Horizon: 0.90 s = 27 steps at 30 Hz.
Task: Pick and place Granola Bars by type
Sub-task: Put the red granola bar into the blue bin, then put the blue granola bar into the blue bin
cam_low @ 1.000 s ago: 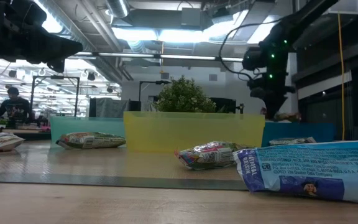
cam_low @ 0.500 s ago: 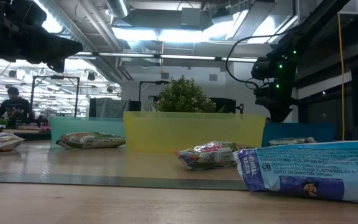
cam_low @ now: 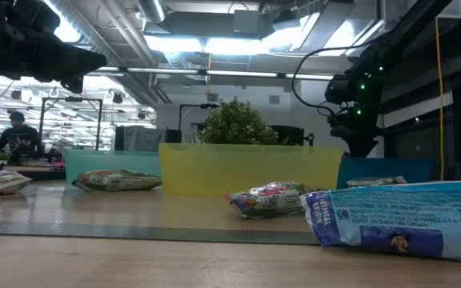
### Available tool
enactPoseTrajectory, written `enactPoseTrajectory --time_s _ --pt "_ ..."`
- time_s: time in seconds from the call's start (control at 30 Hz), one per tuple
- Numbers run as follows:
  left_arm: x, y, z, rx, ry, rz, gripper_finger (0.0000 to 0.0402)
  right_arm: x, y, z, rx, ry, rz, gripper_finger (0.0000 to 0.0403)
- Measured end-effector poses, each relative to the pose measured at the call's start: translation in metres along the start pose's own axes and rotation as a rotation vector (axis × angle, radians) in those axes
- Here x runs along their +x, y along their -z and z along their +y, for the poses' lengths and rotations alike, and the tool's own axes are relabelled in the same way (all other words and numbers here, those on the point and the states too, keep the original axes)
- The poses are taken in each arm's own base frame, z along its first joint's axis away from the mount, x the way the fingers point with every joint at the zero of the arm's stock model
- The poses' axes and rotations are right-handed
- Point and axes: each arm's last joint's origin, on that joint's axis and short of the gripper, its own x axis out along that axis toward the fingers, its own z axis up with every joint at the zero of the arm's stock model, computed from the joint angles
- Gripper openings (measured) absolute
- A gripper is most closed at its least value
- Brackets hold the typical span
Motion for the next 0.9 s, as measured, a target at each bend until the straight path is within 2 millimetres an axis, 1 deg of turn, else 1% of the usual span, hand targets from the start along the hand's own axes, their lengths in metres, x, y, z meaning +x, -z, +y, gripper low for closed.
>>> enactPoseTrajectory --time_s 0.17,0.23,0.5,0.6,0.7,0.9 --pt "0.0 0.0 0.0 0.0 0.0 0.0 0.001 0.0 -0.0001 0.0003 -0.009 0.0 0.0 0.0039" --pt "0.0 0.0001 0.0 0.0 0.0 0.0 0.0011 -0.0001 -0.0001 0.0011 -0.013 -0.001 0.0 0.0047" --pt "0.0 0.0 0.0 0.0 0.0 0.0 0.0009 -0.0002 -0.0001 0.0012 -0.006 -0.001 -0.001 0.0118" --pt "0.0 0.0001 0.0 0.0 0.0 0.0 0.0011 -0.0002 -0.0001 0.0013 -0.006 -0.001 -0.001 0.0136" --pt "0.0 0.0002 0.0 0.0 0.0 0.001 0.0012 -0.0002 -0.0001 0.0012 -0.006 0.0 -0.001 0.0144" --pt "0.0 0.0001 0.0 0.0 0.0 0.0 0.0011 -0.0017 -0.0009 0.0011 -0.011 0.0 -0.014 0.0144"
